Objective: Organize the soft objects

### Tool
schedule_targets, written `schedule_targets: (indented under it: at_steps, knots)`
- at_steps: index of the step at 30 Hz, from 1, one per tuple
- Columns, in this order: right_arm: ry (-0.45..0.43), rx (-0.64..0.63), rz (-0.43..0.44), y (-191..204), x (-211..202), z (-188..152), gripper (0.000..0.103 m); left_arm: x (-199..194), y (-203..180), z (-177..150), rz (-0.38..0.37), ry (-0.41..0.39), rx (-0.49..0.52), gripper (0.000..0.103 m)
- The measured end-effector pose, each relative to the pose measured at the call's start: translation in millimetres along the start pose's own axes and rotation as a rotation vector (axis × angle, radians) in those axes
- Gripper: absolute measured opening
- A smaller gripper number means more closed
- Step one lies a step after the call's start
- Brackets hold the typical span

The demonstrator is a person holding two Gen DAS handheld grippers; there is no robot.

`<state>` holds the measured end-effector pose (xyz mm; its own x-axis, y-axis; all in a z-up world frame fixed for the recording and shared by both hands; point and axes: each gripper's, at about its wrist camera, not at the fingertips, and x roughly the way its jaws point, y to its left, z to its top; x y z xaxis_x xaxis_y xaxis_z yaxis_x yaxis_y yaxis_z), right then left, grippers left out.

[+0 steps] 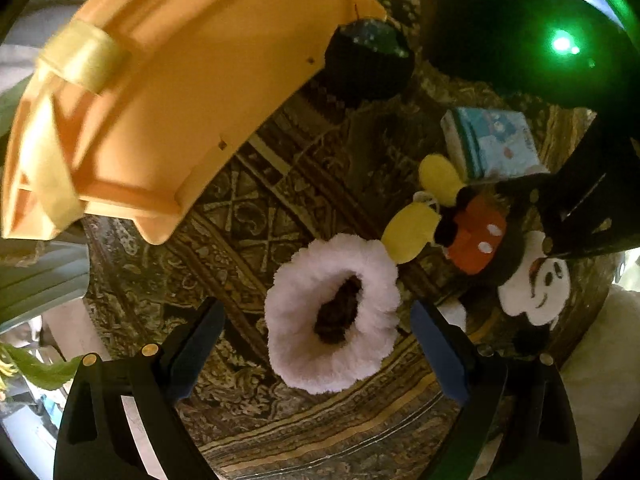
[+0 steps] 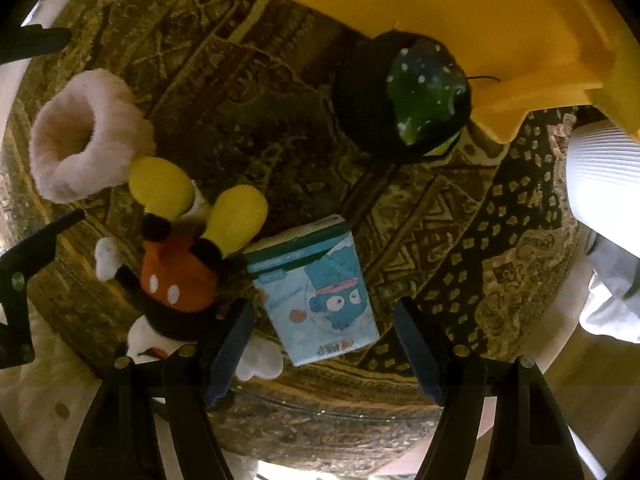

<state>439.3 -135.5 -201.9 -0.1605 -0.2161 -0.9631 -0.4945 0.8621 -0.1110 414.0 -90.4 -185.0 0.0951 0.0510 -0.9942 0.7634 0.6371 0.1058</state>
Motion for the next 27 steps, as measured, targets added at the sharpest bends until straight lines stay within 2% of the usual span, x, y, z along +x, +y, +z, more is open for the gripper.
schedule_targets:
  at_steps: [2,5,7,9,10,15,17,27]
  knots:
    - [0.007,-0.001,0.003,-0.6,5.5,3.9,0.073,7.8,2.3,0.8,-0.006,0.016,-0.008,0.093]
    - [0.009,-0.001,0.004,-1.4,11.3,8.6,0.071,15.4,6.9,1.3,-0.023,0.027,-0.026,0.086]
    - [0.001,0.001,0.002,-3.0,13.7,10.1,0.068,18.6,10.6,1.4,-0.042,0.022,-0.040,0.078]
    - [-0.007,-0.002,0.009,-5.8,18.4,9.3,0.062,19.8,13.8,1.3,-0.062,0.021,-0.058,0.062]
    - [-0.011,0.001,0.019,-6.4,18.4,10.2,0.059,20.2,15.0,0.7,-0.079,0.020,-0.061,0.060]
    - [-0.024,0.002,0.017,-1.1,17.2,15.7,0.058,20.1,22.5,-5.2,-0.071,-0.005,-0.055,0.037]
    - [-0.034,0.004,0.014,-1.6,17.0,14.3,0.057,16.6,21.7,-7.7,-0.066,-0.019,-0.063,0.031]
    - [-0.105,0.015,-0.022,14.1,-5.2,-21.5,0.057,-13.2,9.7,-20.1,-0.020,-0.118,-0.050,0.025]
